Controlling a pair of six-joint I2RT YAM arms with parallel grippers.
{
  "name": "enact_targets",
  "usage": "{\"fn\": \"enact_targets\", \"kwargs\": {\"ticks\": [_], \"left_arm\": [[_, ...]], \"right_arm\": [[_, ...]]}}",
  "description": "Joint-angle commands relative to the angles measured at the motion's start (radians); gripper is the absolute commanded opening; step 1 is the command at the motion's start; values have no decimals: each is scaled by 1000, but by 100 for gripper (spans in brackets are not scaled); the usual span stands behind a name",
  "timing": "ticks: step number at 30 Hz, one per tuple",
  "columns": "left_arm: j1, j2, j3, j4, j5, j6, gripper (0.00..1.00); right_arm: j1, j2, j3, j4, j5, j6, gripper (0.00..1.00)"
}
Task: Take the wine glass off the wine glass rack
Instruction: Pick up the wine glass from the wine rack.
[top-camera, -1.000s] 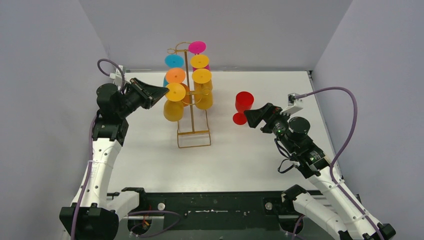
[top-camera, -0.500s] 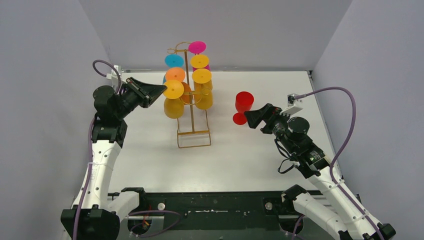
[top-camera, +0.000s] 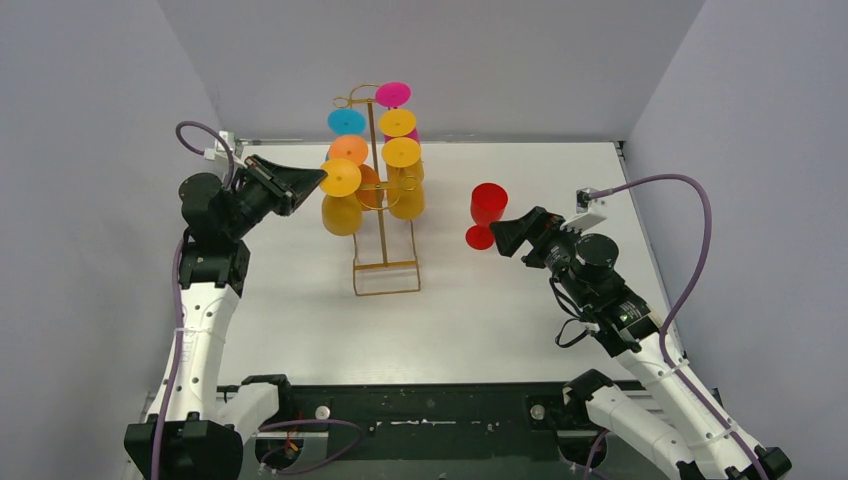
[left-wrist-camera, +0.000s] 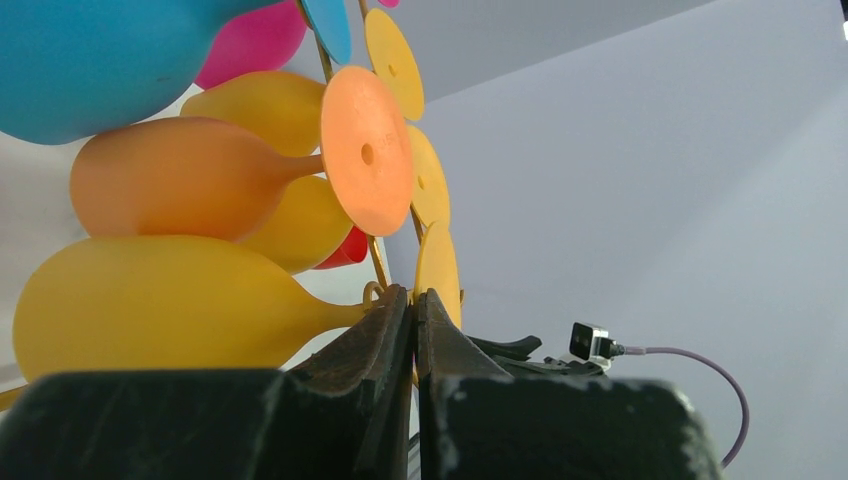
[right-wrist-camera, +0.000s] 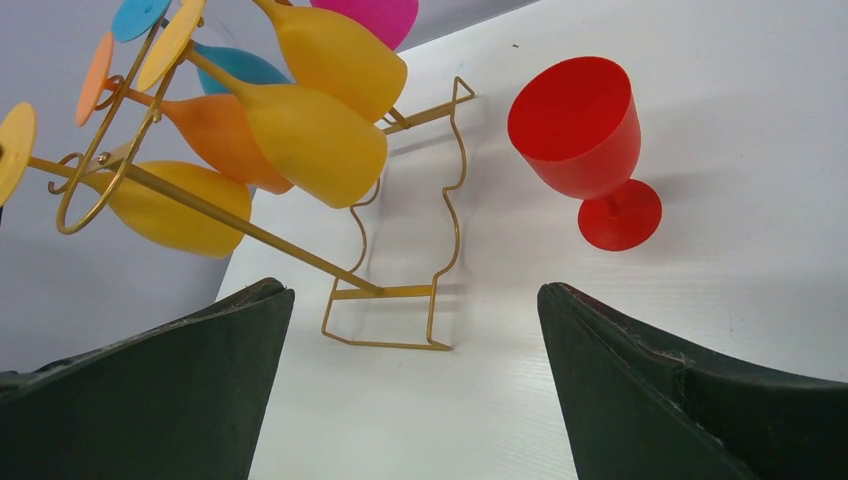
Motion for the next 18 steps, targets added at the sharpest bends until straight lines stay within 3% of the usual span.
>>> {"fn": "enact_targets", "kwargs": {"ticks": [1,18], "left_arm": [[13,-28,11,46,17,16,0],[30,-24,26,-20,25,55,0]], "right_arm": [[-5,-6,32,36,24,-2,100],[-5,-6,34,30,29,-2,100]]}}
